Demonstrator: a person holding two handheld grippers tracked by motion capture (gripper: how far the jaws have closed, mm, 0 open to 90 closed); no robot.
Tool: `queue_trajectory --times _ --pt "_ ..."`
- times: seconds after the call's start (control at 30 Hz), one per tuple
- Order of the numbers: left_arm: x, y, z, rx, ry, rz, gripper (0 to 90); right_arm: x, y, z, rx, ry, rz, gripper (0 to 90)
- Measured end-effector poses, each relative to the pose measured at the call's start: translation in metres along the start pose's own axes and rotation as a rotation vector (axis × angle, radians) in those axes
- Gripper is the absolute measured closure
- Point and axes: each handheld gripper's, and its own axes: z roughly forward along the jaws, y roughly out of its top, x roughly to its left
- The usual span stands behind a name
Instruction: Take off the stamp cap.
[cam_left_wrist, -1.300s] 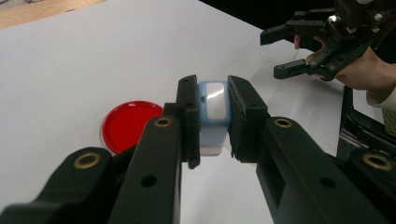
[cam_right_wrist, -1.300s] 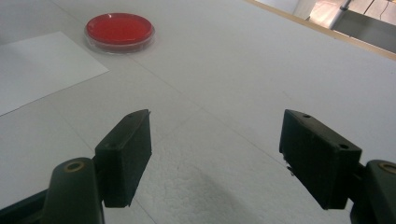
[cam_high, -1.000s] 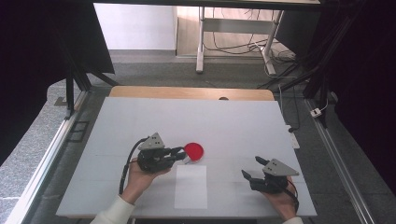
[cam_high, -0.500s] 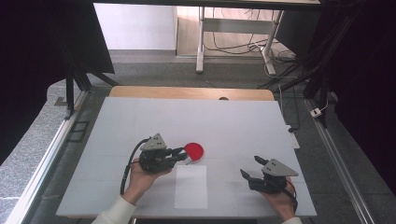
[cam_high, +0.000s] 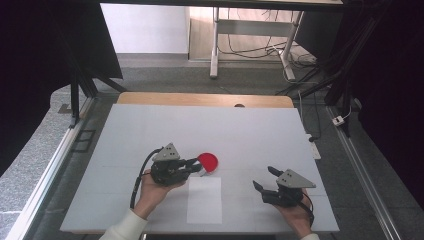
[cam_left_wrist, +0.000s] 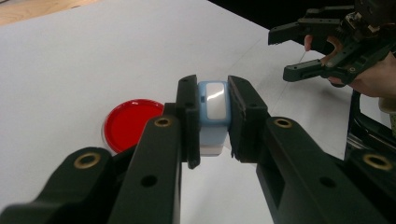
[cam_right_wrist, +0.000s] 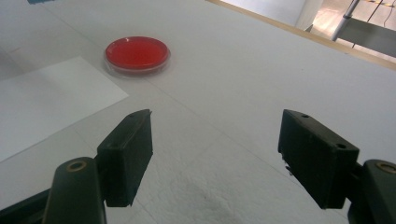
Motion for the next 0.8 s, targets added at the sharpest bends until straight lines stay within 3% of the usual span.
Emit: queue_trajectory --times 0.8 --pt "-0.002 0.0 0.004 0.006 -0.013 0.003 75.3 0.026 0.02 0.016 -0.017 0.044 -0.04 26.1"
